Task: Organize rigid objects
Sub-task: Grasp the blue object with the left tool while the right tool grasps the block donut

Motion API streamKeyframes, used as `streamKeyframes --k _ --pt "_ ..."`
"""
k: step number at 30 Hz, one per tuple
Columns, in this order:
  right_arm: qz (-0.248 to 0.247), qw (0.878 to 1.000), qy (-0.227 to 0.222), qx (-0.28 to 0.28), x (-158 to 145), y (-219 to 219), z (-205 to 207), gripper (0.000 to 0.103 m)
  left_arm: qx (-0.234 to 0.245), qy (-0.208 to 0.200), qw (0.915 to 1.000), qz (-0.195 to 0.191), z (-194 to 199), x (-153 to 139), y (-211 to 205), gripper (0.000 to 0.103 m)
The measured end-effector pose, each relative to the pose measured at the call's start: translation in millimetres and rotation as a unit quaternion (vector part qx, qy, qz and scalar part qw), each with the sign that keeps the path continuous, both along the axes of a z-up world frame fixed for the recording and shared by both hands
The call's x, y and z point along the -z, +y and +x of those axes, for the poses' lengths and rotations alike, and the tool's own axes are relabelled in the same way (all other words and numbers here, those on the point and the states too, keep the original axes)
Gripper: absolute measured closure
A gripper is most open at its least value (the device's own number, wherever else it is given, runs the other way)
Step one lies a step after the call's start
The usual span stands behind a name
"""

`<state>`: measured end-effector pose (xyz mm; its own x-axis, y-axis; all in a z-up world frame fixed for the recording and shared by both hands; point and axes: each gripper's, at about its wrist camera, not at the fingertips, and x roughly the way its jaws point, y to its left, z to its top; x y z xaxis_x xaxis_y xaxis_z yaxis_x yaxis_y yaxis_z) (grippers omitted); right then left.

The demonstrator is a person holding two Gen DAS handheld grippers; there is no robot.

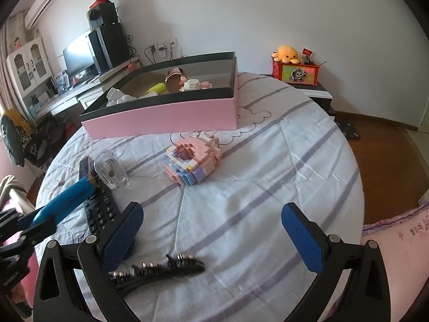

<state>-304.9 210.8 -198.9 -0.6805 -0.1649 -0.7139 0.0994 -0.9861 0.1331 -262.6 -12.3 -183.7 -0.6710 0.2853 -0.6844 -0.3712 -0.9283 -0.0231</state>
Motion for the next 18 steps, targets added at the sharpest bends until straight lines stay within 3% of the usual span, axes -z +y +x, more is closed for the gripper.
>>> streamKeyframes --k 9,18 --pt "0.026 0.999 -0.019 -0.004 7.8 -6.8 -25.5 0.0 -0.062 -0.028 0.9977 -0.005 -6.3 26.0 -38.7 0.083" --pt "0.052 0.998 -0.032 -0.021 10.1 -5.2 -49.7 0.0 -0.06 -0.028 0.9977 0.018 -30.9 33.0 -34.9 0.077"
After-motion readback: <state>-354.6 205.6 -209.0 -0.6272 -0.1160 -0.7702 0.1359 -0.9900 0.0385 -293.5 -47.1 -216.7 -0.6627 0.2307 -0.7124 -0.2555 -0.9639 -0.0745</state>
